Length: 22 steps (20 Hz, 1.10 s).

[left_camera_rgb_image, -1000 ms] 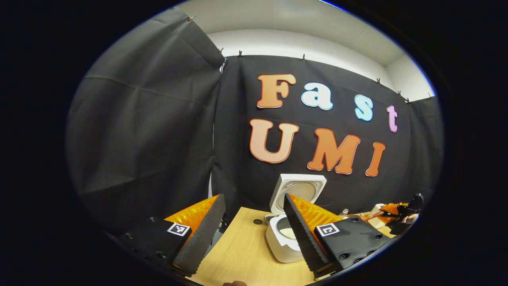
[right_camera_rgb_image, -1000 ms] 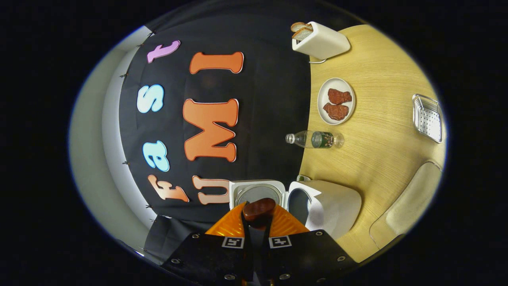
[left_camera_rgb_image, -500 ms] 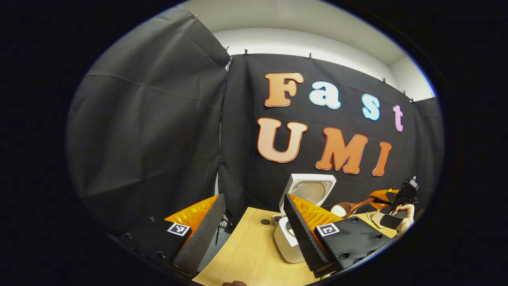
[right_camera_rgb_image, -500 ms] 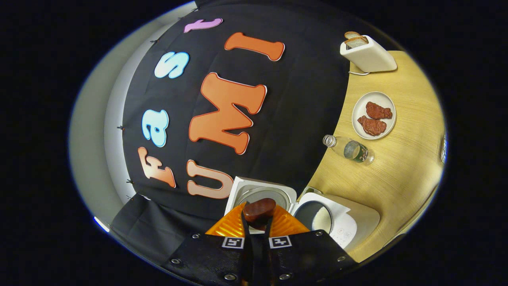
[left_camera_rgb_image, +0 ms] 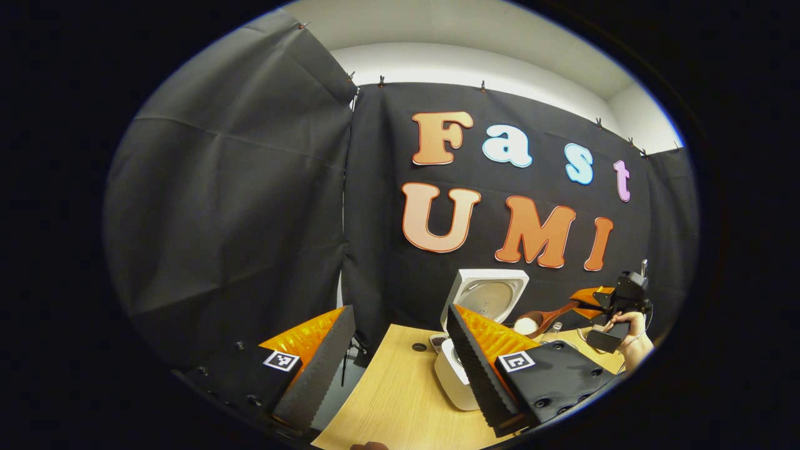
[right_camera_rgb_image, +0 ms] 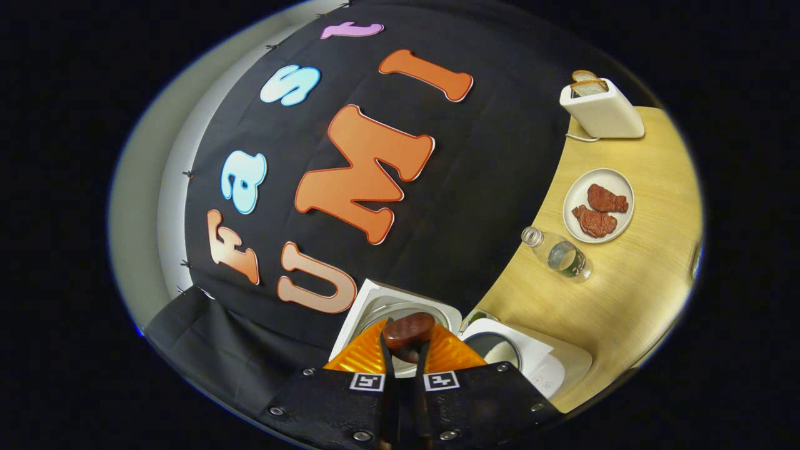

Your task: Close the left gripper, press the button to open the rice cooker; take a wooden spoon from the chopstick holder with the right hand, scoop a spoonful of rice and pour it into the rice cooker, then put the wooden spoon back into the chopstick holder.

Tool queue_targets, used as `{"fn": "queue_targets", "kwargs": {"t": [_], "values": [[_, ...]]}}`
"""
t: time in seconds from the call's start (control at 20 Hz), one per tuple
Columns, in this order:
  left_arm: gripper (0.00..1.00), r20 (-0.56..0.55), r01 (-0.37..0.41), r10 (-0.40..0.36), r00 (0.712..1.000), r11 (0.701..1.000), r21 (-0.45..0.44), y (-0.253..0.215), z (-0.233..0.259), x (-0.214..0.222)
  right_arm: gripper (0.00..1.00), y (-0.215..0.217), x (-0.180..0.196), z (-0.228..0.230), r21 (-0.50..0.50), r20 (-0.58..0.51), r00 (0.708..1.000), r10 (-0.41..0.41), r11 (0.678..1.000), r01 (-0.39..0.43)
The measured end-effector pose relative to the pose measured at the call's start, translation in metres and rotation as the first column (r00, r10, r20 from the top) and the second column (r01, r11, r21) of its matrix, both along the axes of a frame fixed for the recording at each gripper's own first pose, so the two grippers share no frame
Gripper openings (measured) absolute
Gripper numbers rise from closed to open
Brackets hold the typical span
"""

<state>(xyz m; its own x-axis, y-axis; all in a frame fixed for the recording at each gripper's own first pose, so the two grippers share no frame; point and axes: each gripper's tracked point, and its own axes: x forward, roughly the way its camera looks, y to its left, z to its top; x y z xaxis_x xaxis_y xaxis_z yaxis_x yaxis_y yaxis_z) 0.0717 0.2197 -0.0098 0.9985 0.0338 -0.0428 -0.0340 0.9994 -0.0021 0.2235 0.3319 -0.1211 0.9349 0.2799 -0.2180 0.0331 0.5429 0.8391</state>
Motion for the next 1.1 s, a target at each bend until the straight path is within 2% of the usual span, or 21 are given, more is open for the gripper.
{"fn": "queue_targets", "kwargs": {"t": [0.35,0.55,1.1], "values": [[1.0,0.0,0.028,-0.028,1.0,0.999,0.016,-0.008,0.0,0.0,0.09,0.001,0.006,0.006,-0.06,0.03,1.0,-0.009,0.998,0.011],[1.0,-0.004,0.03,-0.03,1.0,0.999,0.018,-0.007,-0.003,0.002,0.08,0.001,0.01,0.011,-0.132,0.058,0.998,-0.009,0.991,0.017],[1.0,-0.002,0.019,-0.019,1.0,1.0,0.025,0.002,-0.002,0.005,0.08,0.022,0.01,0.04,-0.338,0.171,0.983,0.064,0.941,-0.003]]}}
